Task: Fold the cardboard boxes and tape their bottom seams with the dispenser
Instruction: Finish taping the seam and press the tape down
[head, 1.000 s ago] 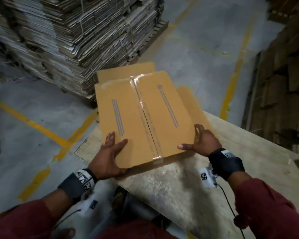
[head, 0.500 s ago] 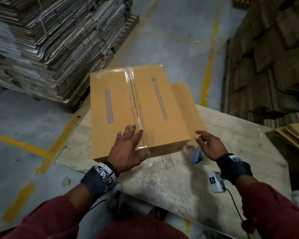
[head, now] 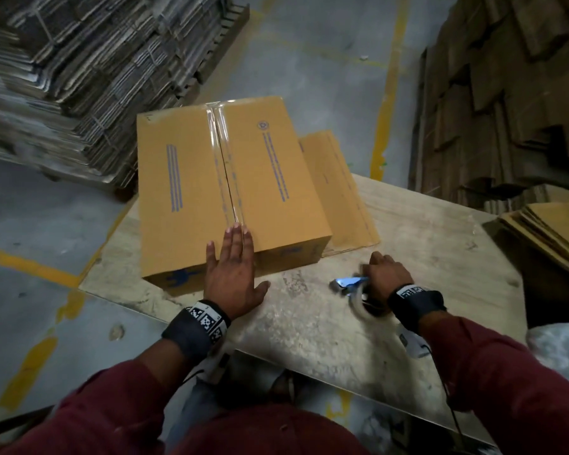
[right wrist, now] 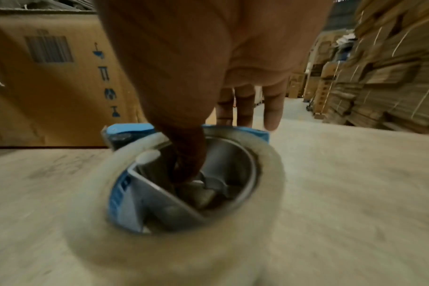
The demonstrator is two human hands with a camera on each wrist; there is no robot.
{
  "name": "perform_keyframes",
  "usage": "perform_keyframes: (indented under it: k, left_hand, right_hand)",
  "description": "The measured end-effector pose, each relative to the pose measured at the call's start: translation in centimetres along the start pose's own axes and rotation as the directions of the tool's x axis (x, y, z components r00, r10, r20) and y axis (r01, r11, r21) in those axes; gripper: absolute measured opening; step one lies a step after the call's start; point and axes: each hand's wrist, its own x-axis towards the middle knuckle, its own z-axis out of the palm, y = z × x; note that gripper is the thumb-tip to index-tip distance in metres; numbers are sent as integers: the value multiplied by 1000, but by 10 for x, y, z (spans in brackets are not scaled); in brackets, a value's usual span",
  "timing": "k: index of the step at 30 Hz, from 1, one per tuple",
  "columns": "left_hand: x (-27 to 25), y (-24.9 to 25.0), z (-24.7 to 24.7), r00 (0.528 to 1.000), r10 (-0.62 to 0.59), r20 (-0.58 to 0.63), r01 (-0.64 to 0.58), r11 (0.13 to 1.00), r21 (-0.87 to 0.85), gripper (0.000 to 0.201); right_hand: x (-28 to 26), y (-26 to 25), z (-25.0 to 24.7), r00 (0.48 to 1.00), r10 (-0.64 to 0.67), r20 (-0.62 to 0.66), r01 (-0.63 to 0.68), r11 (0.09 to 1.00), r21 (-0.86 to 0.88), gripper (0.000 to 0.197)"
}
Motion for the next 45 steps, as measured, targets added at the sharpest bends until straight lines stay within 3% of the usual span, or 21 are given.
perform_keyframes:
  k: [3,6,7,9,10,11,13,14,15,17,20,22,26,29,32,35,37,40,45]
  left_hand:
    - [-1,0,-13,998,14,-65,-25,985,-169,98]
    - [-16,1,-29,942,-80,-326,-110,845,-523,70]
    - [-23,3,-33,929,-133,-344,-96,813,-575,63]
    - [-35,5,-35,955,-197,-224,0,753,-658,57]
    - [-39,7,-35,969,-224,-100,74,656,-751,64]
    - [-42,9,-37,963,-262,62,184,470,-863,71]
    - [-48,12,-41,887,-255,386,408,38,-912,76]
    - [-51,11,-46,856,-199,476,471,-78,-879,80]
    - [-55,8,-50,839,-136,527,511,-136,-849,82]
    - [-66,-4,-62,834,-55,548,526,-219,-822,83]
    - [-83,-30,-80,867,-84,491,456,-261,-851,74]
    - [-93,-53,-85,874,-99,476,422,-333,-843,68]
    - [-109,-97,-89,844,-150,514,299,-666,-684,48]
    - [-116,-115,-92,848,-211,487,203,-718,-666,24]
    - [-118,-129,-92,825,-336,454,147,-648,-747,22]
    - [-116,-146,-87,776,-470,421,130,-534,-836,19]
    - [-114,-156,-83,739,-514,435,142,-513,-847,19]
    - [-111,-167,-77,702,-522,485,182,-526,-831,13]
    - [-109,-174,-65,708,-447,546,257,-558,-789,12]
  right_hand:
    - [-13,-11,6,998,-61,20,53,959,277,37]
    - [-33,-29,-5,990,-125,-71,144,905,399,32]
    - [-42,-37,-15,983,-149,-110,182,886,426,34]
    - [-56,-55,-38,956,-211,-202,284,838,466,40]
    - [-63,-64,-51,938,-247,-242,337,811,479,45]
    - [-68,-73,-64,923,-277,-266,375,796,475,52]
    - [-75,-92,-84,895,-333,-297,434,805,405,71]
    - [-78,-102,-91,873,-372,-315,469,816,338,78]
    - [-78,-113,-96,852,-414,-321,498,830,253,81]
    - [-79,-137,-107,821,-478,-311,525,846,86,76]
    - [-80,-171,-124,774,-542,-327,568,823,-21,72]
    - [-80,-191,-137,738,-575,-354,635,768,76,71]
    - [-77,-229,-162,653,-561,-509,753,554,355,61]
    - [-76,-259,-177,648,-566,-509,761,493,421,61]
    - [-72,-282,-184,661,-598,-453,750,516,413,64]
    - [-69,-297,-189,643,-661,-387,760,614,213,68]
    - [-70,-303,-196,645,-691,-326,745,663,67,69]
    - [-71,-298,-206,681,-695,-230,711,703,-15,71]
    - [-78,-282,-216,721,-693,-16,684,714,-151,82]
